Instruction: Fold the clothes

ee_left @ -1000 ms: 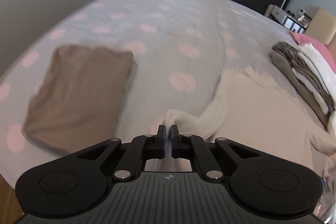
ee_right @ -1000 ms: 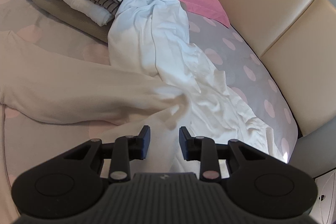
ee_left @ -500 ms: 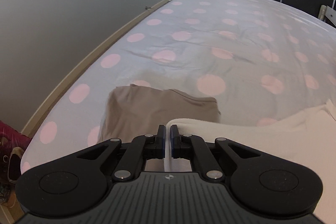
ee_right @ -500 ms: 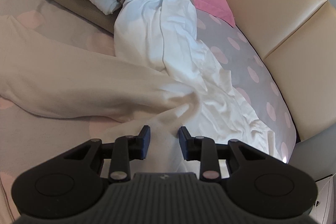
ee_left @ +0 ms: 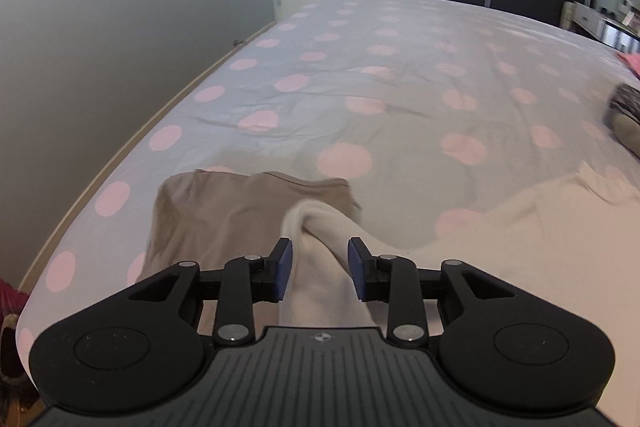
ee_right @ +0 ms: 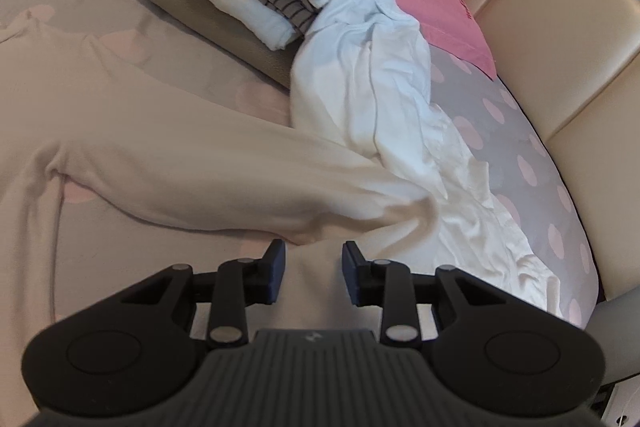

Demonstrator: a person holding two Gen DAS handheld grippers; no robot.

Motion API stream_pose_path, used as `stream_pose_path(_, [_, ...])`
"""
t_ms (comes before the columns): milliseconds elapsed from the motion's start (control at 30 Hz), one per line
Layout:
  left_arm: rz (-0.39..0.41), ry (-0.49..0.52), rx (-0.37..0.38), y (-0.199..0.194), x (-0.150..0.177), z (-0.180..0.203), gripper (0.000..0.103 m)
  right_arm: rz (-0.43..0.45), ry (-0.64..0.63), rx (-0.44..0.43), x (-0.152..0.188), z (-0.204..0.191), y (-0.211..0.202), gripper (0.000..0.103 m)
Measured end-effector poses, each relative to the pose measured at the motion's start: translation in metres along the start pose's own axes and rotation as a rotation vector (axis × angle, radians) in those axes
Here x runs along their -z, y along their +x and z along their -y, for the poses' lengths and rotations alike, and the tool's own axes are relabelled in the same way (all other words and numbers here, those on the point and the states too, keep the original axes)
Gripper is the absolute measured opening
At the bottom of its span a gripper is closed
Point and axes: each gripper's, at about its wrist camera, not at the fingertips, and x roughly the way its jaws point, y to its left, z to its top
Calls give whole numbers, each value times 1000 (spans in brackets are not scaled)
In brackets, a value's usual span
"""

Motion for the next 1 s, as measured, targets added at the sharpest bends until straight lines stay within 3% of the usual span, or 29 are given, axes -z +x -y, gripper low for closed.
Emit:
stream_pose_path(167, [-89, 104, 155, -25, 37, 32, 28, 48, -56, -61, 5, -14, -16, 36])
stream_pose_path(433, [-348, 268, 393, -48, 125, 78, 28, 108, -127, -100, 7, -38, -36, 38])
stream_pose_path(633, [-465, 341, 443, -56, 177, 93, 30, 136, -149, -124, 5, -50, -48, 39])
stream_pose_path(833, [-528, 311, 464, -44, 203, 105, 31, 161, -168, -138, 7, -58, -59, 39])
stream_pose_path(900, [-515, 333, 453, -44, 205, 113, 25, 165, -171, -137, 9, -59, -62, 39])
stream_pose_path(967, [-499, 348, 456, -49, 202, 116, 6, 166, -174, -135, 10, -59, -63, 39])
stream_pose_path(1000, [-492, 346, 461, -53, 200, 115, 5, 165, -174, -132, 11, -59, -63, 39])
